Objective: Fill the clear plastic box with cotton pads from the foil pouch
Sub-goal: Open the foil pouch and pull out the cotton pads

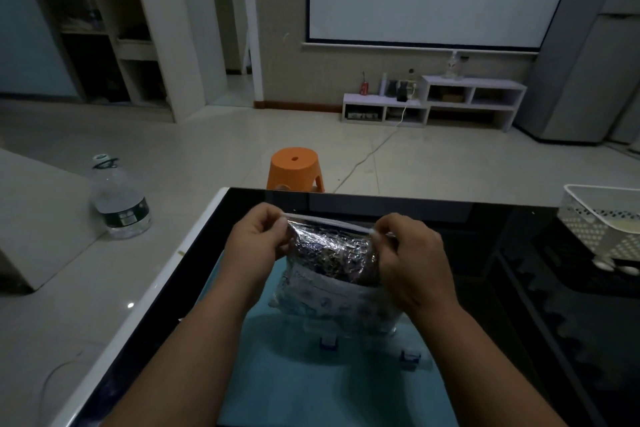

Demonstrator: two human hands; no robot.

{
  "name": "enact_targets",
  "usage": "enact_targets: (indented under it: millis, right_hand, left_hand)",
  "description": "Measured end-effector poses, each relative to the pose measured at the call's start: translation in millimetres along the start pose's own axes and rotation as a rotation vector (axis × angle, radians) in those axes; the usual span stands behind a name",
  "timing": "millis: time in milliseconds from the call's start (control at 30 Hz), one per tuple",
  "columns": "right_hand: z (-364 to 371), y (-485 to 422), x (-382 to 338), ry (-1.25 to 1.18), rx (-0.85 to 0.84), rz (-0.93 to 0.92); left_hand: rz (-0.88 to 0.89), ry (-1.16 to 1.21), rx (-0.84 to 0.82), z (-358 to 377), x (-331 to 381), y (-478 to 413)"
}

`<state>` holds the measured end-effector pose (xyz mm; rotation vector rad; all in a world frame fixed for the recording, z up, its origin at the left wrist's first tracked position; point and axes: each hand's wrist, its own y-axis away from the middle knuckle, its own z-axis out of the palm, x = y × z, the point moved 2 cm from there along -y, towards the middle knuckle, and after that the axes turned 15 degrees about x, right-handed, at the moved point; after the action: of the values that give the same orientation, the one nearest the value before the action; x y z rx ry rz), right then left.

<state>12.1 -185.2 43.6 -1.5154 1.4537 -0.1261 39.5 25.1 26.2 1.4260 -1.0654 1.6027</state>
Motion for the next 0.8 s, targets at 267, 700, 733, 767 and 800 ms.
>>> enact_targets:
  millis: [267,700,733,767,800]
  right_hand:
    - [-8.1,-2.2,11.2,0.018,0.219,0.102]
    - [5.1,2.1,16.4,-0.398,-0.317,0.57]
    - [6.7,5.1,13.6,-0.417,-0.423,0.593]
    - [7.8,8.2,11.1,-0.42,-0.495,0.603]
    - [9.6,10.9,9.6,-0.412,-0.532,0.606]
  left_hand:
    - [-0.093,0.052,0.18,-12.6,3.3,-14.0]
    - [-0.195,0.234,0.287,-20.3,3.9,-22.0]
    - [-0.199,0.243,0.278,-19.9,4.5,-21.2]
    - [-0.2,0.243,0.265,-19.7,4.9,-19.8]
    - [-0.199,0.241,0.249,-19.6,5.0,-19.0]
